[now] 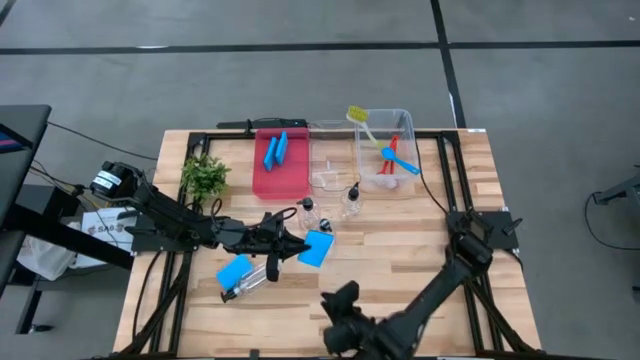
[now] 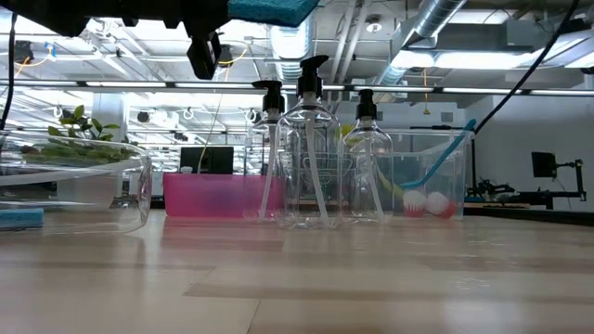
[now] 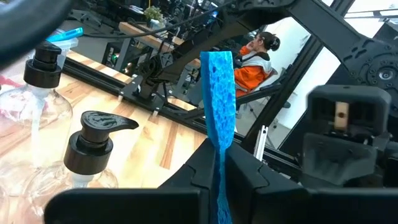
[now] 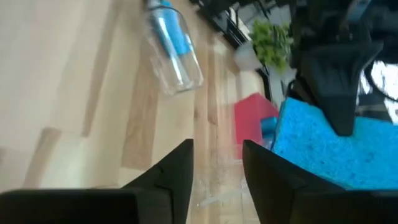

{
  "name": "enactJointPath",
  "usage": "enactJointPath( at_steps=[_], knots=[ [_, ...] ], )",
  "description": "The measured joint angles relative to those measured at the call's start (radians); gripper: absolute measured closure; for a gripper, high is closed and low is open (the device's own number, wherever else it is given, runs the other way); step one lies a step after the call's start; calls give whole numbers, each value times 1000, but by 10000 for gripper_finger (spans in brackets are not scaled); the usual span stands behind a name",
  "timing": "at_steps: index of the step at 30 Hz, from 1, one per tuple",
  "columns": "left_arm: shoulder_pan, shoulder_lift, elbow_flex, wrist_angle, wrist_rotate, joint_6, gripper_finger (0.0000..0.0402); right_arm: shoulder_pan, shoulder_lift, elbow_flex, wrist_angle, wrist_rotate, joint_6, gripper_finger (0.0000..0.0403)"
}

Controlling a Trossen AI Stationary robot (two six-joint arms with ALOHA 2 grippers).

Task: Pick & Place Kitchen Sink Supplies
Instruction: Put the blue sponge into the red bin

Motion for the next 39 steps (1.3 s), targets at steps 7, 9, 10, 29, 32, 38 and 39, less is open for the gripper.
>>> enactJointPath(
  at_steps=[7, 9, 10, 29, 32, 38, 39],
  knots=[
    [0, 0, 0, -8, -8, 0, 383, 58, 0, 1, -143, 6, 39, 296],
    [0, 0, 0, -13, -10, 0, 381, 69, 0, 1, -228, 42, 135, 301],
    [0, 0, 0, -16, -10, 0, 380, 75, 0, 1, -278, 73, 198, 302],
    [38, -6, 0, -19, -10, 0, 383, 94, -10, -116, -437, 177, 523, 398],
    [43, -6, 0, -19, -10, 0, 383, 56, -10, -132, -320, 64, 407, 394],
    [44, -6, 0, -21, -10, 0, 383, -22, -10, -172, 139, -165, -61, 400],
    [44, -6, 0, -22, -10, 0, 383, -31, -10, -180, 207, -212, -135, 398]
  ],
)
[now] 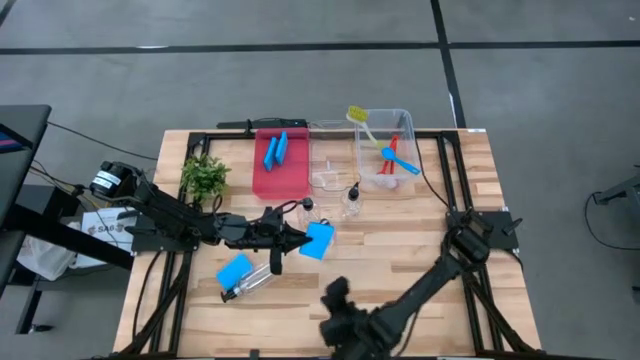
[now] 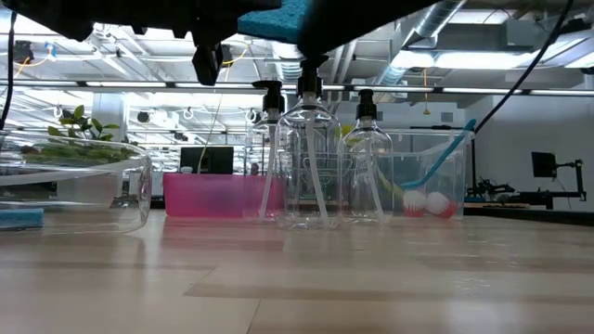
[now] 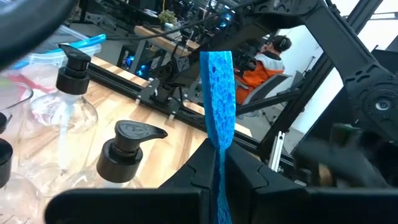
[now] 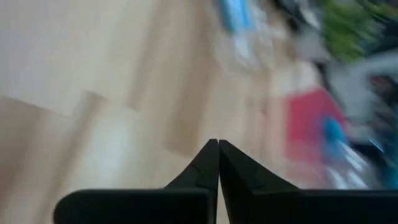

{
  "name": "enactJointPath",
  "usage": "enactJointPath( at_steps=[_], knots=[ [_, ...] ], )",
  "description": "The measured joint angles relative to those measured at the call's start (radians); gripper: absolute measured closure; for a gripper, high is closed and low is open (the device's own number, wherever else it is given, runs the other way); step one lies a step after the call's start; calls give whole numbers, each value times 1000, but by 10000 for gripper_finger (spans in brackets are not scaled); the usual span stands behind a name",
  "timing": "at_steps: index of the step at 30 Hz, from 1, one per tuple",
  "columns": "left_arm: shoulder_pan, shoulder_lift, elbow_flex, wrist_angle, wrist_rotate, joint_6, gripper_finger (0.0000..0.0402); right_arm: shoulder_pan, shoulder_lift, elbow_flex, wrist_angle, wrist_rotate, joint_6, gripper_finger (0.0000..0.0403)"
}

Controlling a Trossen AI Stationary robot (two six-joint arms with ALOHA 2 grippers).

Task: Pick & Place Kitchen Sink Supplies
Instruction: Put the blue sponge into the red bin

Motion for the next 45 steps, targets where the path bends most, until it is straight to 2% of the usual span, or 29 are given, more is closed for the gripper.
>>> enactJointPath(
  at_steps=[2, 4, 8, 13, 15, 19, 29, 32, 35, 37, 42, 45],
  knots=[
    [0, 0, 0, -2, 1, 0, 383, -15, 0, -9, 109, -68, -118, 397],
    [0, 0, 0, -11, 12, 0, 383, -26, 0, -13, 158, -91, -185, 398],
    [-1, -2, 0, -29, 27, 0, 382, -40, -4, -14, 177, -113, -199, 402],
    [-2, -16, -1, -60, 27, 0, 382, -56, -7, -14, 298, -350, -304, 400],
    [-6, -25, -1, -64, 26, 0, 382, -63, -7, -14, 324, -407, -346, 399],
    [-18, -29, -1, -68, 27, 0, 382, -67, -11, -14, 315, -418, -350, 400],
    [-23, -29, -1, -76, 27, 0, 382, -30, -113, -38, 352, -627, -349, 398],
    [-23, -29, -1, -76, 27, -1, 382, -22, -181, -141, 398, -620, -319, 398],
    [-28, -29, -1, -76, 27, -1, 382, -25, -285, -320, 531, -579, -279, 398],
    [-31, -29, -1, -76, 27, 0, 382, -26, -376, -457, 635, -505, -248, 398],
    [-35, -29, -1, -77, 27, 0, 382, -15, -617, -813, 913, -217, -139, 398],
    [-34, -29, -1, -76, 25, -1, 382, -14, -726, -1014, 1152, -205, -133, 398]
  ],
)
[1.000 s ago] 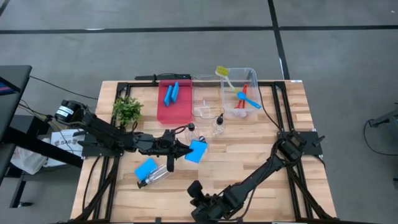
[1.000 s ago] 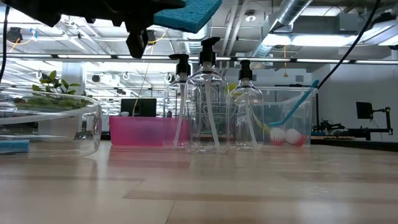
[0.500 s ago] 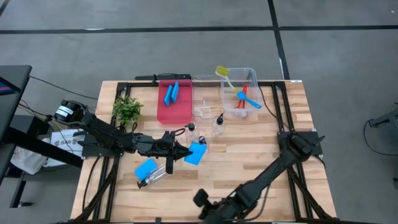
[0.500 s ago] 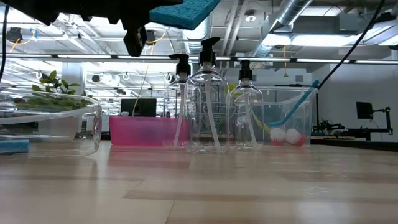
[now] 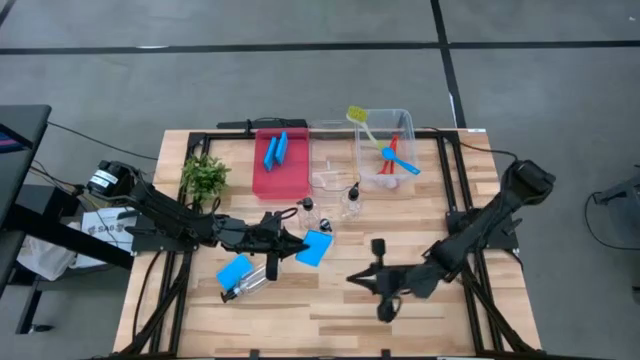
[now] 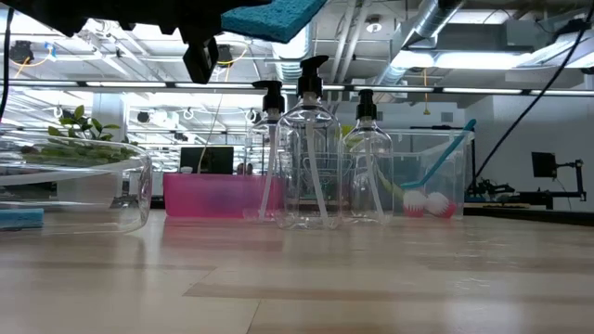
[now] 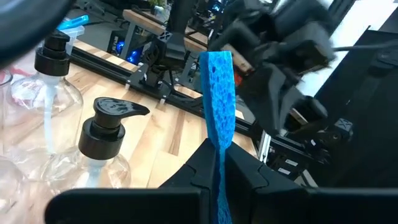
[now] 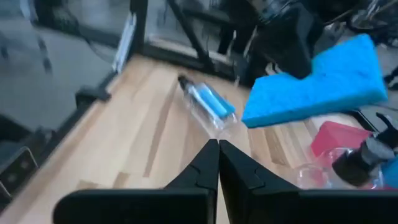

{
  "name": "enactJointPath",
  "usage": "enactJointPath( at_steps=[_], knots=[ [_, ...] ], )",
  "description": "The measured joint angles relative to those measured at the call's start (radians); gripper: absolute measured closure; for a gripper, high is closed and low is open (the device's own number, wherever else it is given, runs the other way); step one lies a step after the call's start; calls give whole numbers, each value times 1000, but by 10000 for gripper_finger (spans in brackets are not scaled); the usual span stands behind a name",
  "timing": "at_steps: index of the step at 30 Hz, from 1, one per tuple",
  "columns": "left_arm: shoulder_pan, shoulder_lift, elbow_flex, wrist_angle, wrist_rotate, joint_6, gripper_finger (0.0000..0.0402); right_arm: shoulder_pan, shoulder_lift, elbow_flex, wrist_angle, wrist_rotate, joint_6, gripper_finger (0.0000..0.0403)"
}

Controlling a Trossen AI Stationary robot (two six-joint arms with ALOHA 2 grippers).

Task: Pick & Place Kitchen Sink Supplies
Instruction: Put the blue sponge into the red bin

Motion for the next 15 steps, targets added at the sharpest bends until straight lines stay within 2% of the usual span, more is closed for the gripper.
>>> enactJointPath(
  at_steps=[3, 6, 11, 15],
  knots=[
    [0, -3, 0, -1, -39, 0, 382, 1, -71, -150, 194, -3, -4, 398],
    [5, -40, 0, -6, -48, 1, 382, -12, -116, -239, 326, -1, 5, 398],
    [8, -209, 0, -98, -68, 49, 382, -32, -132, -278, 359, 2, 52, 398],
    [11, -390, 11, -284, -227, 101, 382, -46, -133, -278, 363, 2, 57, 398]
  ],
)
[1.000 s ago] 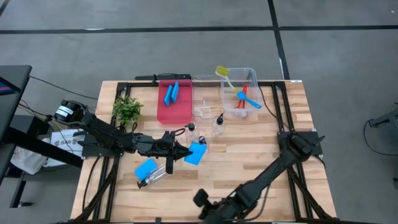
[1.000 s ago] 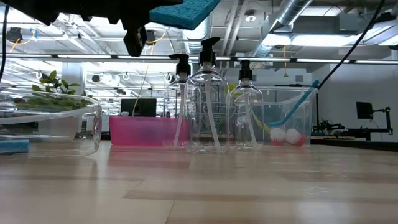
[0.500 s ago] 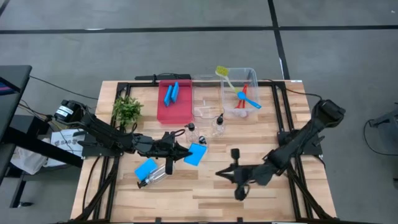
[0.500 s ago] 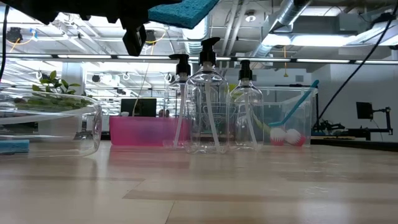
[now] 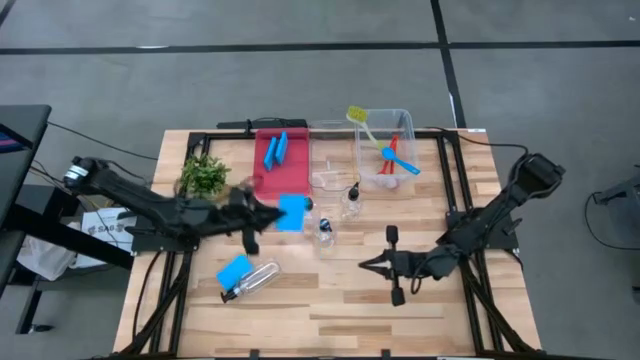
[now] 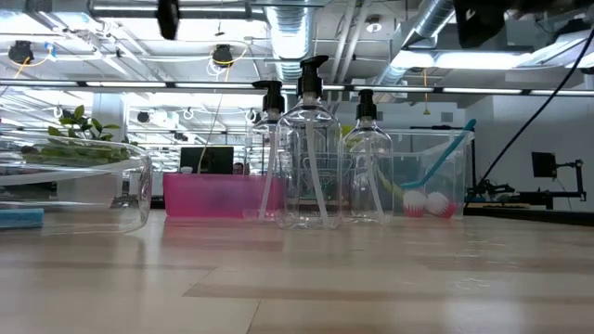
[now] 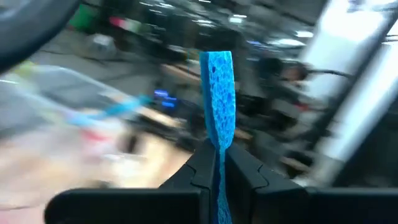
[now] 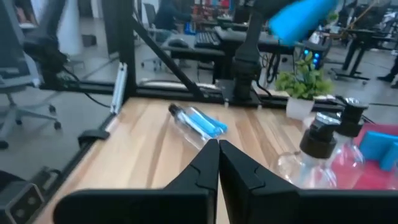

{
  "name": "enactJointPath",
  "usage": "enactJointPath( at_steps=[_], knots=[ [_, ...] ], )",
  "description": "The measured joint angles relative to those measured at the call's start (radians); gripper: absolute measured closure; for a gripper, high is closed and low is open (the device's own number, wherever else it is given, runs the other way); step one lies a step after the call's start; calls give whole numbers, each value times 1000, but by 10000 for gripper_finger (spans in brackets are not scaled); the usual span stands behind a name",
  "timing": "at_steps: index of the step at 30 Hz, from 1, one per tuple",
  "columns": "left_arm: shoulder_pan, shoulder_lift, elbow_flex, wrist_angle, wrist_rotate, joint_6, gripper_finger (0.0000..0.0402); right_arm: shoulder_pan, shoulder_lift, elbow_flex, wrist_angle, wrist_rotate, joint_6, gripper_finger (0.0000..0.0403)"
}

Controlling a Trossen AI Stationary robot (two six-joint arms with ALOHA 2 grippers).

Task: Pick & Place Kitchen Sink Supplies
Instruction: Put the blue sponge into the red bin

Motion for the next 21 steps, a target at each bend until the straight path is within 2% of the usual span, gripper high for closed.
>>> enactJointPath(
  at_steps=[3, 6, 9, 13, 17, 21],
  knots=[
    [32, -106, 51, -225, -113, 0, 382, -9, -1, 0, 5, 0, 0, 398],
    [96, -151, 118, -429, -132, -50, 382, -18, 1, 0, 9, -1, 0, 398],
    [181, -141, 192, -614, -129, -109, 382, -28, 0, 0, 18, -1, 0, 398],
    [346, -60, 277, -779, -26, -177, 382, -42, 0, 0, 33, -2, 0, 398],
    [531, 73, 347, -872, 123, -209, 382, -53, 0, 0, 38, -3, 5, 398],
    [674, 222, 400, -922, 215, -208, 382, -54, 0, 0, 38, -3, 19, 398]
  ],
)
